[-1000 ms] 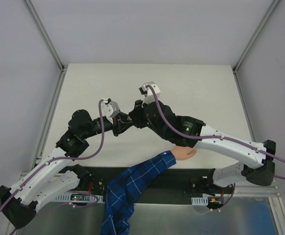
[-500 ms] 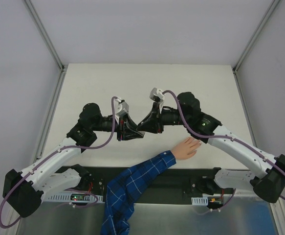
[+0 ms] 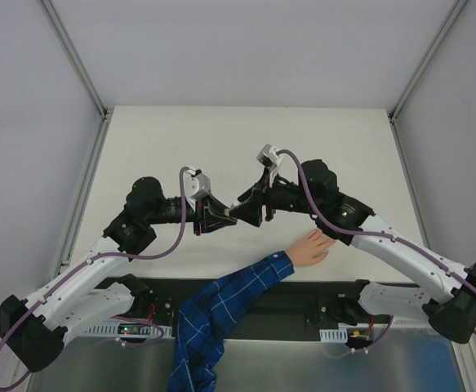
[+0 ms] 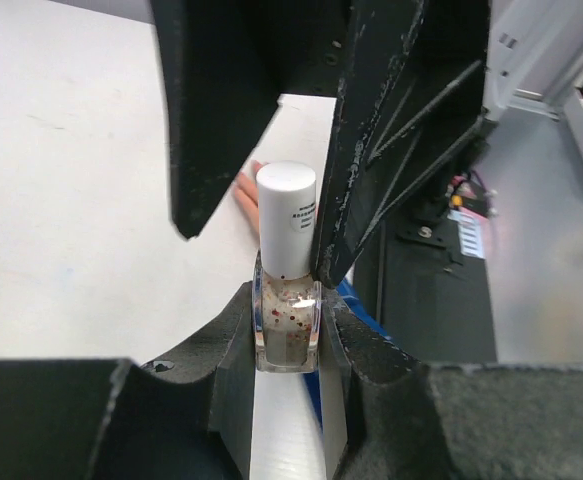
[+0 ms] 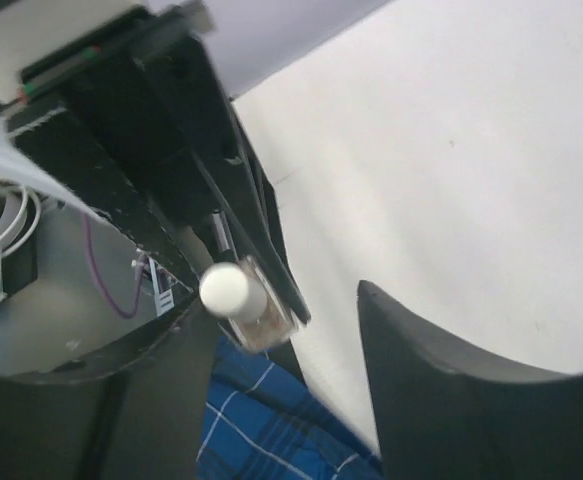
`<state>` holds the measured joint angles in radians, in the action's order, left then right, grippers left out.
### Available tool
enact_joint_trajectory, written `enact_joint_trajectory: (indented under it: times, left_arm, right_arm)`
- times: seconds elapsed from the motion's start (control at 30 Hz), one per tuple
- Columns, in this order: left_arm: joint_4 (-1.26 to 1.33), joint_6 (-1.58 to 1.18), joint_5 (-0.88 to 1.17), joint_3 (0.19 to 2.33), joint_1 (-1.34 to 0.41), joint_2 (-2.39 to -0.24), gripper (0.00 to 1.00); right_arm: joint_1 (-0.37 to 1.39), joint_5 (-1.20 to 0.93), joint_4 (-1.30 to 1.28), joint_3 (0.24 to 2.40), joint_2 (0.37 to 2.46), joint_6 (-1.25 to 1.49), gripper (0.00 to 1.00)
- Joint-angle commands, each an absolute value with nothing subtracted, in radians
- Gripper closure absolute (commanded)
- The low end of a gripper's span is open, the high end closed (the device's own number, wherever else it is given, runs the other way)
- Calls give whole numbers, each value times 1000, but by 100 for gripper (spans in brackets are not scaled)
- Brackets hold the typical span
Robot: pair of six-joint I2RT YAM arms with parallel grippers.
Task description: Paint the nails
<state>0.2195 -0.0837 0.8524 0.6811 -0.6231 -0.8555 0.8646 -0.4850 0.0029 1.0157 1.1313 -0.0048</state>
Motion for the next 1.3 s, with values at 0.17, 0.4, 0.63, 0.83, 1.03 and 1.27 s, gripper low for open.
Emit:
enact_joint_trajectory:
  times: [0.17, 0.4, 0.63, 0.83, 1.03, 1.27]
  left_arm:
    - [229, -29, 654, 722, -632, -807, 100]
    - [227, -43, 618, 722, -632, -805, 100]
    - [225, -51, 606, 722, -632, -810, 100]
    - [224, -54, 606, 724, -632, -811, 100]
    - [225, -61, 620, 727, -632, -811, 100]
    - [293, -101, 745, 713, -632, -819, 100]
  right_arm:
    - [1055, 119, -241, 1155, 1040, 150, 26]
    - [1158, 402, -310, 1255, 1095, 196, 28]
    - [1199, 480, -353, 1384, 1235, 226, 42]
    - [1215, 486, -360, 1424, 1299, 225, 53]
    - [1216, 480, -333, 1355, 1278, 224, 68]
    - [1158, 304, -230, 1237, 1191, 10, 99]
